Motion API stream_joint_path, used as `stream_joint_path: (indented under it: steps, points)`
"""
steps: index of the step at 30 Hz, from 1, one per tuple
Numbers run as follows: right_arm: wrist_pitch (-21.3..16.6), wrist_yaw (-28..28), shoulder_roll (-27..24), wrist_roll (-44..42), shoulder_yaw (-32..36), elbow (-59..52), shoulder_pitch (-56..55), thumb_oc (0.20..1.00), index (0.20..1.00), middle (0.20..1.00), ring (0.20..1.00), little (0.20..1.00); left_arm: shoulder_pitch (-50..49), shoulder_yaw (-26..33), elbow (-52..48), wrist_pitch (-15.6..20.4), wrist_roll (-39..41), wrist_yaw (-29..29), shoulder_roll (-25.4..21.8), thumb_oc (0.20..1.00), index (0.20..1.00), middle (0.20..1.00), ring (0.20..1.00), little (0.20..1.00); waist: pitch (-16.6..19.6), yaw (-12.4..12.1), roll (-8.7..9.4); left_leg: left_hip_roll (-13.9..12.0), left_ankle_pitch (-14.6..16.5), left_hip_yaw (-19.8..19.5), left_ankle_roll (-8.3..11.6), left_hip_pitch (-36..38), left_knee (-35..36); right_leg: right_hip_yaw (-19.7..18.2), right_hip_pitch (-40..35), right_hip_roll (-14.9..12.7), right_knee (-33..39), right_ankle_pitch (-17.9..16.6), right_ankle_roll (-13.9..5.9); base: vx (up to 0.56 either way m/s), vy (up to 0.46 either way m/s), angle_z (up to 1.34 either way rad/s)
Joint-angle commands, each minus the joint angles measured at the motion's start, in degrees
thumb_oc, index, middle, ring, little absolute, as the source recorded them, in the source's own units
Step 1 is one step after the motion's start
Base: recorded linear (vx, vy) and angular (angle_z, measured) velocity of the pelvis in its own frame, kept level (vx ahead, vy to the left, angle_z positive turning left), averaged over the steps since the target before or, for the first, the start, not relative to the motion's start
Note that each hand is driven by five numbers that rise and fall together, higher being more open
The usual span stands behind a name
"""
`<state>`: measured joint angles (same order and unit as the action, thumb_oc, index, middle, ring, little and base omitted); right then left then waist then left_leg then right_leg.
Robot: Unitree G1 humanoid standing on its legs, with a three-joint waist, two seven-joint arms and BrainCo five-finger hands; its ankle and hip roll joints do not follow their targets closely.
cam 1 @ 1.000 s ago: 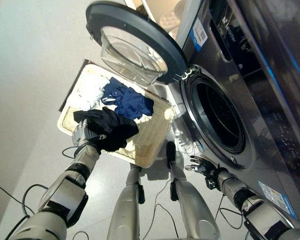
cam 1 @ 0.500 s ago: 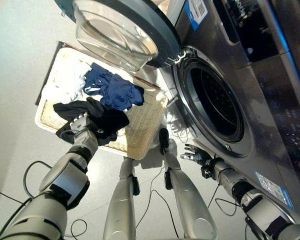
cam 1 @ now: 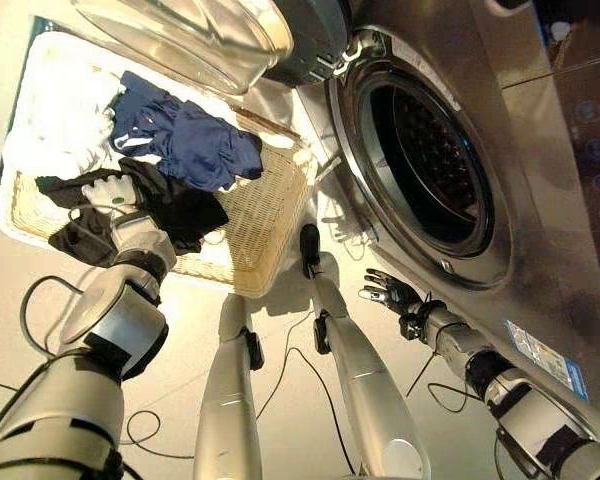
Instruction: Put the clothes into the washing machine.
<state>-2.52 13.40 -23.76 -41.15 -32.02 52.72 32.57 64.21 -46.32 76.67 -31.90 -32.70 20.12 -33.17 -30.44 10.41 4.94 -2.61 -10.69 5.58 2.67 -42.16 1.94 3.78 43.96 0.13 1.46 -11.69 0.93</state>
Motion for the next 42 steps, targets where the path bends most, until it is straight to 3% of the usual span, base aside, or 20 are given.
stream_joint_path:
  steps: [1,7,9,14,17,22,28,30,31,32,34,35,36,38,42]
  points:
    - [-0.42,1.02,0.55,-2.52,0.58,-2.23,-1.60,1.000,1.000,1.000,1.000,1.000,-1.17,-0.60,1.72,2.47,-4.18,-2.81,0.82,0.200,0.200,0.200,0.200,0.200,0.65,-0.30,5.02,1.30,-2.35,1.23,2.79,-1.47,3.06,-0.82,2.32,1.00,1.44,-5.98,-5.84,0.00,0.000,0.00]
    - [-1.36,1.64,0.31,-3.82,1.10,-1.78,-0.44,1.000,1.000,1.000,1.000,1.000,-0.78,-2.11,2.08,6.26,-1.83,0.74,1.87,0.200,0.200,0.200,0.200,0.200,0.65,-0.49,4.82,1.50,-2.30,0.44,2.79,-0.56,3.06,-0.87,1.48,1.09,1.24,-5.63,-5.75,0.00,0.000,0.00]
    - [-3.54,1.57,0.18,-4.15,1.74,-2.24,-0.24,1.000,1.000,1.000,1.000,1.000,-0.80,-1.69,1.62,10.48,8.30,4.67,2.04,0.200,0.200,0.200,0.200,0.200,0.65,-0.83,4.56,1.65,-2.33,-0.06,2.73,0.80,3.06,-1.05,0.19,1.13,0.99,-5.23,-5.64,0.00,0.000,0.00]
    - [-5.89,0.33,-0.05,-4.33,2.73,-4.53,-0.56,1.000,1.000,1.000,1.000,1.000,-0.94,1.86,-0.70,15.70,16.72,8.54,0.77,0.200,0.200,0.200,0.200,0.200,0.65,-1.53,3.72,1.99,-2.31,-0.84,2.54,2.98,3.06,-1.21,-1.76,1.16,0.39,-4.39,-5.47,-0.01,-0.026,0.03]
    - [-6.80,-2.49,-0.96,-3.35,4.36,-10.56,-2.30,1.000,1.000,1.000,1.000,1.000,-3.21,6.15,-7.07,17.82,23.10,9.71,-1.38,0.200,0.200,0.200,0.200,0.200,0.65,-2.58,2.01,2.50,-2.14,-1.57,2.43,5.68,3.06,-1.22,-4.43,0.76,0.14,-3.48,-5.31,-0.01,-0.034,0.12]
    - [-6.99,-8.98,-0.60,0.46,7.65,-25.06,-8.10,1.000,1.000,1.000,1.000,1.000,-17.14,16.10,-24.24,18.24,29.18,14.09,-2.96,0.200,0.200,0.200,0.200,0.200,0.65,-5.82,-1.06,4.33,-1.14,-4.04,1.41,11.08,3.02,0.10,-9.69,-0.75,-0.51,-1.61,-5.50,-0.03,-0.057,0.03]
    - [-5.90,-10.20,-0.01,5.24,11.26,-33.08,-12.12,1.000,1.000,1.000,1.000,1.000,-35.57,23.91,-37.76,25.18,30.92,16.94,0.70,0.200,0.200,0.200,0.200,0.200,0.65,-9.22,-3.78,5.55,-0.46,-6.32,0.38,15.97,2.44,2.41,-15.34,-2.25,-1.33,0.25,-5.75,-0.05,-0.022,0.19]
    - [-3.98,-9.29,0.53,6.48,12.75,-36.13,-14.19,1.000,1.000,1.000,1.000,1.000,-43.21,26.73,-45.82,30.70,35.35,13.12,1.97,0.200,0.200,0.200,0.200,0.200,0.65,-10.55,-4.70,5.81,0.23,-6.86,-0.08,18.77,2.29,3.35,-18.42,-2.57,-1.59,1.54,-5.81,-0.05,0.009,0.28]
    - [-3.11,-8.82,0.88,8.51,13.05,-37.46,-15.10,1.000,1.000,1.000,1.000,1.000,-46.33,28.23,-50.48,35.38,40.85,6.34,2.90,0.200,0.200,0.200,0.200,0.200,0.65,-11.17,-5.21,5.89,0.61,-7.03,-0.34,20.19,2.25,3.90,-20.07,-2.79,-1.66,2.27,-5.79,-0.04,0.012,0.08]
    - [-2.95,-8.70,0.89,8.84,13.15,-37.64,-15.14,1.000,1.000,1.000,1.000,1.000,-46.73,28.55,-51.36,36.07,42.08,4.88,3.04,0.200,0.200,0.200,0.200,0.200,0.65,-11.28,-5.29,5.94,0.54,-7.04,-0.39,20.20,2.20,3.98,-20.13,-2.84,-1.68,2.23,-5.78,-0.04,0.009,0.13]
    - [-2.40,-7.71,1.06,10.69,13.36,-37.91,-15.74,1.000,1.000,1.000,1.000,1.000,-49.57,29.60,-56.80,40.09,49.43,-5.02,3.67,0.200,0.200,0.200,0.200,0.200,0.65,-11.96,-6.02,6.02,0.98,-7.17,-0.59,21.81,2.15,4.69,-21.91,-3.14,-1.66,2.69,-5.82,-0.04,0.007,0.21]
    - [-1.96,-7.04,0.95,11.80,13.20,-37.70,-15.51,1.000,1.000,1.000,1.000,1.000,-50.79,29.88,-61.69,40.43,54.22,-11.77,2.97,0.200,0.200,0.200,0.200,0.200,0.65,-12.44,-6.50,6.02,1.36,-7.14,-0.71,23.24,2.25,5.11,-23.56,-3.25,-1.39,2.96,-5.86,-0.04,0.008,0.16]
    - [-1.89,-6.94,0.90,11.92,13.17,-37.64,-15.34,1.000,1.000,1.000,1.000,1.000,-50.80,29.94,-62.22,40.48,54.78,-12.55,2.89,0.200,0.200,0.200,0.200,0.200,0.65,-12.49,-6.54,6.03,1.27,-7.12,-0.72,23.22,2.23,5.17,-23.59,-3.29,-1.35,2.85,-5.86,-0.03,0.006,0.15]
    - [-1.11,-6.34,0.31,12.46,11.80,-36.85,-13.61,1.000,1.000,1.000,1.000,1.000,-50.83,29.41,-67.48,40.25,60.35,-20.93,1.48,0.200,0.200,0.200,0.200,0.200,0.65,-13.04,-7.10,5.97,1.61,-6.96,-0.84,25.02,2.27,5.64,-25.66,-3.44,-1.25,3.21,-5.84,-0.02,0.006,0.11]
    - [-0.43,-5.80,0.03,13.15,9.57,-35.04,-10.92,1.000,1.000,1.000,1.000,1.000,-50.13,28.11,-71.68,38.98,63.97,-28.64,0.35,0.200,0.200,0.200,0.200,0.200,0.66,-13.56,-7.50,6.03,2.15,-7.01,-0.91,27.19,1.97,5.98,-28.21,-3.61,-1.37,3.77,-5.68,0.02,-0.002,0.05]
